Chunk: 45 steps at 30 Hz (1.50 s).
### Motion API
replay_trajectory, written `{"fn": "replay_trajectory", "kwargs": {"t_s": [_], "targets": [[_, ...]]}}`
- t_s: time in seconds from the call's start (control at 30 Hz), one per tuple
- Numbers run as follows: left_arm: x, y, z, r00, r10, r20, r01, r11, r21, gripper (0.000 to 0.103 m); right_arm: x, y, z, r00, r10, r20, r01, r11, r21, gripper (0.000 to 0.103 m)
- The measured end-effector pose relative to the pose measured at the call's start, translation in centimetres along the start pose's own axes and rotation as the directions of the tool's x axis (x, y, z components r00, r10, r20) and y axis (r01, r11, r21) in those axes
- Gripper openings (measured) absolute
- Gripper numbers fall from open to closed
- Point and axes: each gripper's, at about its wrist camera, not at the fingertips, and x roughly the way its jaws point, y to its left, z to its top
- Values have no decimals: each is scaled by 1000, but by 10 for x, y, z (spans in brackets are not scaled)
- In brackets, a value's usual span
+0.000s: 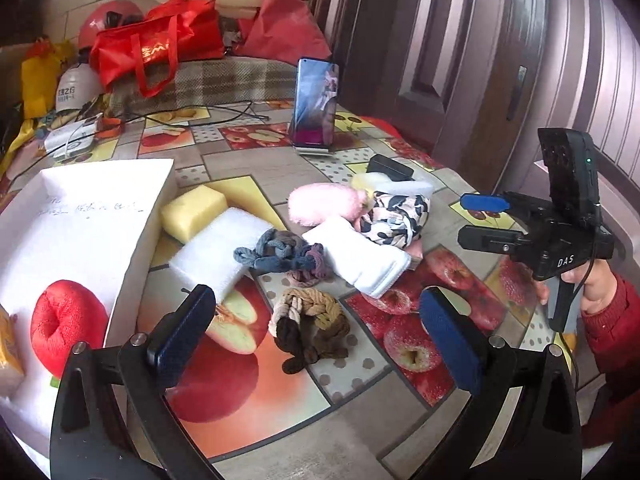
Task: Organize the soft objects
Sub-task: 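Move both open tools back to the pile of soft items, then grasp the braided brown rope toy with the left tool while the right grasps the patterned cloth, then carry both items over the white tray and open both tools to drop them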
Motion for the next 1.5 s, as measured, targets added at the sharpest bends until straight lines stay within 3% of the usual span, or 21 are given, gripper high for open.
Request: {"fn": "replay_trajectory", "kwargs": {"t_s": [0.1,0.23,0.27,0.33,0.4,0.43,0.47,0.53,0.67,0.7,0.73,0.8,0.87,0.93,1.03,1.5], "targets": [[19,-4,-4,998,6,-58,-7,1000,-7,96,16,6,14,1000,24,12,-25,999,23,102],[40,-19,-11,992,46,-114,-41,998,49,96,43,14,19,999,36,-22,-35,998,48,94],[46,-20,-11,989,66,-130,-59,997,56,93,52,15,19,999,23,-41,-20,998,55,87],[56,-18,-10,982,82,-168,-75,996,50,79,64,13,15,996,17,-84,-10,997,81,74],[64,-16,-11,976,88,-199,-81,996,44,55,71,11,11,994,17,-108,-7,996,94,65],[62,-16,-11,978,90,-190,-82,995,49,48,70,11,9,994,16,-108,-7,996,90,50],[61,-16,-10,980,73,-185,-65,997,50,39,66,10,9,995,25,-92,-16,995,98,45],[52,-21,-11,986,71,-148,-62,996,69,36,54,6,9,998,23,-51,-17,994,110,34],[10,-40,5,996,75,51,-80,990,114,36,13,10,12,995,-8,100,-1,996,88,33],[-7,-45,12,988,70,138,-87,988,123,36,0,13,14,989,-24,148,13,997,76,33],[-28,-50,19,966,73,249,-107,986,128,36,-15,16,15,977,-49,209,35,997,71,33],[-70,-60,33,891,89,446,-157,980,118,36,-48,23,16,929,-109,355,85,993,82,33],[-102,-66,46,827,82,556,-165,981,102,36,-80,31,16,863,-150,482,120,988,92,33],[-119,-69,54,798,68,598,-153,984,92,36,-102,40,20,822,-144,551,114,990,88,33],[-129,-71,56,787,57,615,-142,986,89,36,-117,51,28,802,-116,585,101,993,58,33],[-121,-67,47,786,91,611,-169,983,71,36,-119,60,29,788,-117,605,122,992,34,33]]}}
